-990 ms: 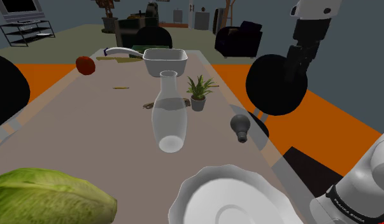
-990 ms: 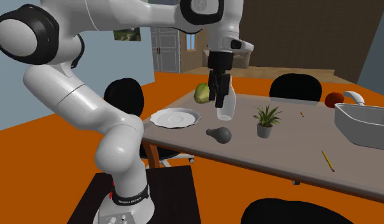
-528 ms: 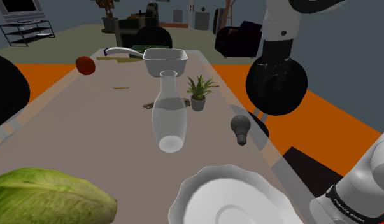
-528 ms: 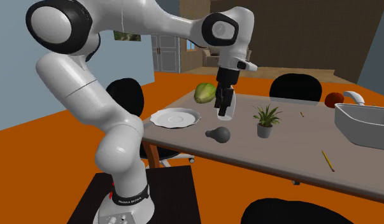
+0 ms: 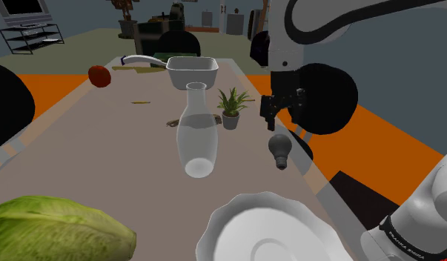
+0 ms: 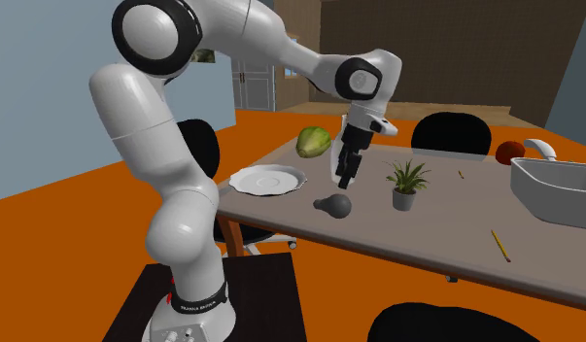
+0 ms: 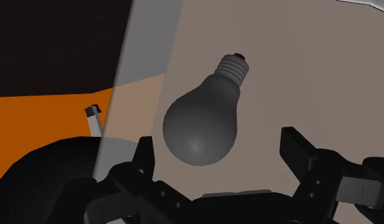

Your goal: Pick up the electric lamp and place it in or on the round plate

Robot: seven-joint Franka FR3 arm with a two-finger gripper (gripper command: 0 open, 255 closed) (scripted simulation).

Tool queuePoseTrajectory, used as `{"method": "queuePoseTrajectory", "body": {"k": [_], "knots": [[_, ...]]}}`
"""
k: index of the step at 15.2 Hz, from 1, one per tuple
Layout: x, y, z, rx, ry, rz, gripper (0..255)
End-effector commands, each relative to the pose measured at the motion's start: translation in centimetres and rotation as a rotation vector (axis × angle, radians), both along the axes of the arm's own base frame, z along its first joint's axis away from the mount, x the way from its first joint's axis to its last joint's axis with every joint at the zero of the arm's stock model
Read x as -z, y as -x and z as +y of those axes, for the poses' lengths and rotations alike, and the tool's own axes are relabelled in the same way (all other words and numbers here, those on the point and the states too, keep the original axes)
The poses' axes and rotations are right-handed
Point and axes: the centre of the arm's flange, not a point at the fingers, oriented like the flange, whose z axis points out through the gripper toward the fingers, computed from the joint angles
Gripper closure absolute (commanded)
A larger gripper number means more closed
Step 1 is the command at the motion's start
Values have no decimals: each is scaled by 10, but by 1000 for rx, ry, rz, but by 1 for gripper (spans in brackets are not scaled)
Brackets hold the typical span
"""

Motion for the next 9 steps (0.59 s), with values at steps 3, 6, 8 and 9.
{"method": "queuePoseTrajectory", "body": {"k": [3, 6, 8, 9], "knots": [[22, 3, 5, 7, -2, 5, 0], [37, 7, 6, 7, -2, 5, 0], [40, 8, 6, 7, -2, 5, 0], [40, 8, 6, 7, -2, 5, 0]]}}
